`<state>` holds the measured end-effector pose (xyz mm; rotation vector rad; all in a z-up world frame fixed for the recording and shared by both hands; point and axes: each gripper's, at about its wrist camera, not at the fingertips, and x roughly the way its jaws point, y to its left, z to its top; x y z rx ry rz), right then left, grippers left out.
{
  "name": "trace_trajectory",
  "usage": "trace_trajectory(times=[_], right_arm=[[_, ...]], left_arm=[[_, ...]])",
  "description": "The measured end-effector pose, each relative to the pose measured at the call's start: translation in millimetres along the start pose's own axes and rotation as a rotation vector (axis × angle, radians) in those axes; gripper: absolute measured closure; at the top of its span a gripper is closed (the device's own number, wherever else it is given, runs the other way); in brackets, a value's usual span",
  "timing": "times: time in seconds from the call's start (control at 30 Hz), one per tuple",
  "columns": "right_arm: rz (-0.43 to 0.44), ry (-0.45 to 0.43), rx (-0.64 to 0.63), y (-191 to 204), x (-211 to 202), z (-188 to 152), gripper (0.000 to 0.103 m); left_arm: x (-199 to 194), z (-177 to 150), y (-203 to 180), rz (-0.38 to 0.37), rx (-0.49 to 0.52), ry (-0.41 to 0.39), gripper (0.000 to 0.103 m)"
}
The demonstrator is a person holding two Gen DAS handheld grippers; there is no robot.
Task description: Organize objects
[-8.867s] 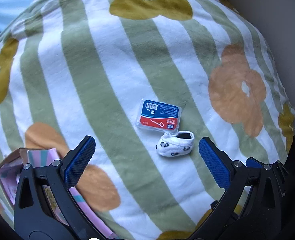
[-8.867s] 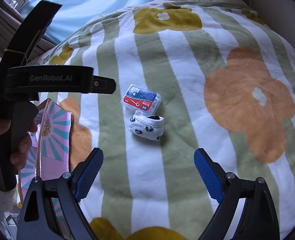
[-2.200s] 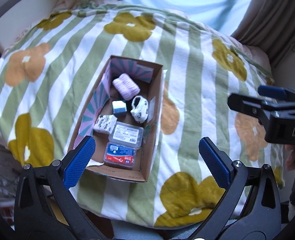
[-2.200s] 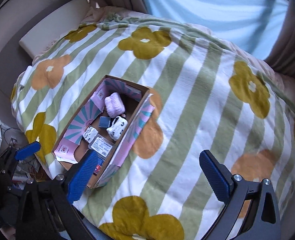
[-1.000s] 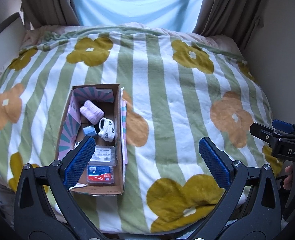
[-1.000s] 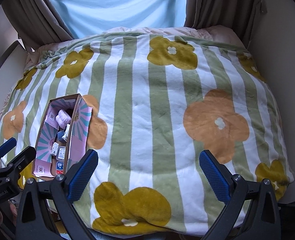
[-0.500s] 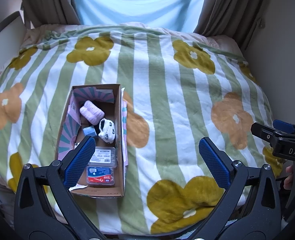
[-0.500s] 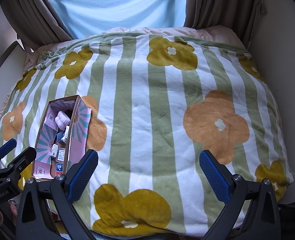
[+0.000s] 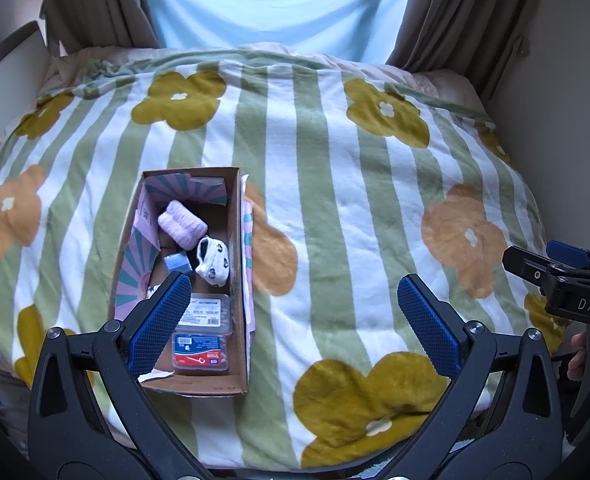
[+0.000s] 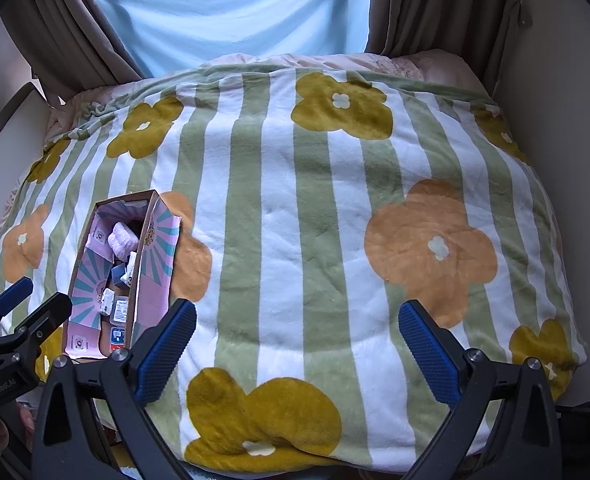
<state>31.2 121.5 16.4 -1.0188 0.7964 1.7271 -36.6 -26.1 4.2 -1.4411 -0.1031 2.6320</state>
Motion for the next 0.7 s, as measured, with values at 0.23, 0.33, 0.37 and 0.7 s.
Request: trace_trajectory(times=[0.23,0.33,0.37,0.7], right_arm=[[-0.002,0.003,-0.003,-0.9,1.7,0.5,0.002],[-0.003,0.001,-0.005,-0.5,3.4,1.0,0.002],[-0.002,0.001,-0.004,-0.3,3.4,0.9,0.002],[-0.001,0.002,-0.004,0.4,4.3,2.1,0.002]], left_arm=[[-8.5,-0.6,-1.4,0.026,0.015,-0.042,0.000],[-11.7,-0.3,1.4,0.010,-0.005,-0.054,0.000],[-11.0,-0.2,2.6,0.006,-0.015,-0.049,0.000],[-9.0,-4.2,2.2,0.094,-0.004,-0.060,0.000]])
